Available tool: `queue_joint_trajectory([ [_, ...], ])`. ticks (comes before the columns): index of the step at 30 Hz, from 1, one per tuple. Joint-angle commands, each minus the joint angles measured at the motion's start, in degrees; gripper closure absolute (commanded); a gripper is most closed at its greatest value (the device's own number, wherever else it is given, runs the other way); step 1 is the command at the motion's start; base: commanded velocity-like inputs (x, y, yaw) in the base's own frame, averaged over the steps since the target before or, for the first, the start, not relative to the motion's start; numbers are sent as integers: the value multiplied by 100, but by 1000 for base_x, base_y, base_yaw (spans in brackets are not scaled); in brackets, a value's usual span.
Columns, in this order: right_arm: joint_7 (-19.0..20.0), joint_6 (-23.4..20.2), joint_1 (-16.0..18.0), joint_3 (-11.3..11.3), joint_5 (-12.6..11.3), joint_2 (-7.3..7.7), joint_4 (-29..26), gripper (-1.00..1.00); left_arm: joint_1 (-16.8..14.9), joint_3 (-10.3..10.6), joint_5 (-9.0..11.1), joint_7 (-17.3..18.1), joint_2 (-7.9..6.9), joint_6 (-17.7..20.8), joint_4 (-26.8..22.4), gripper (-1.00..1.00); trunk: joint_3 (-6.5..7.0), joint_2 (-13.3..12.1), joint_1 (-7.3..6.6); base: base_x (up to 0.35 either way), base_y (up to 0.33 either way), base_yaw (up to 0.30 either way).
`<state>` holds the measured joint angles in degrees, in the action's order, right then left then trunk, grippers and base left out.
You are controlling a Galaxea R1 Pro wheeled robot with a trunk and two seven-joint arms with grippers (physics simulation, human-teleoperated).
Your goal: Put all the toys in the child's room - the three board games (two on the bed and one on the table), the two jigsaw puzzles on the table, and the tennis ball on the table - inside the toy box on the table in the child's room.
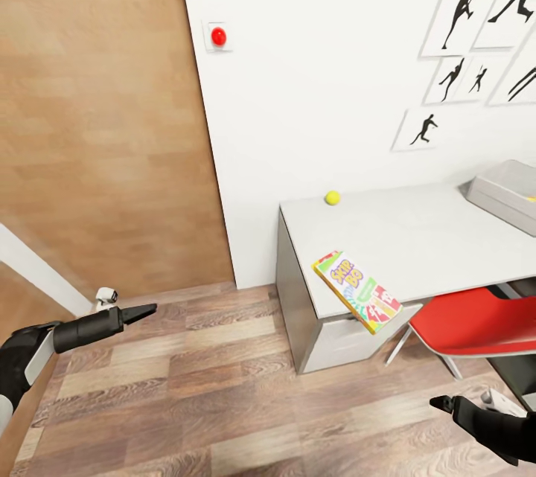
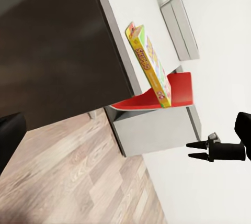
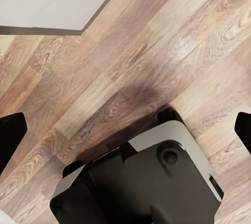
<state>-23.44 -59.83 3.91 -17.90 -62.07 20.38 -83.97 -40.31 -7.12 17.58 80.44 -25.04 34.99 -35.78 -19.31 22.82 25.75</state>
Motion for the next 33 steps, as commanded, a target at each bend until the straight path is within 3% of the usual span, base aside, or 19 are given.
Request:
queue_joint_trajectory([
  [1, -61, -17, 4, 9, -60, 1, -5, -100, -4, 0, 9, 13, -1, 60, -1, -100, 0, 10, 4, 0, 0, 0],
  [5, -58, -17, 4, 227, -55, 1, -12, -100, -4, 0, 8, 17, -1, 60, 1, -100, 38, 10, 4, 0, 0, 0],
  [9, -60, -17, 4, 293, -59, 1, -12, -100, -4, 0, 8, 13, -1, 60, -1, -100, 76, 10, 4, 0, 0, 0],
  [33, -56, -17, 4, 331, -60, 1, -14, -100, -4, 2, 8, 12, -1, 52, 0, -100, 306, 10, 4, -14, 0, 0],
])
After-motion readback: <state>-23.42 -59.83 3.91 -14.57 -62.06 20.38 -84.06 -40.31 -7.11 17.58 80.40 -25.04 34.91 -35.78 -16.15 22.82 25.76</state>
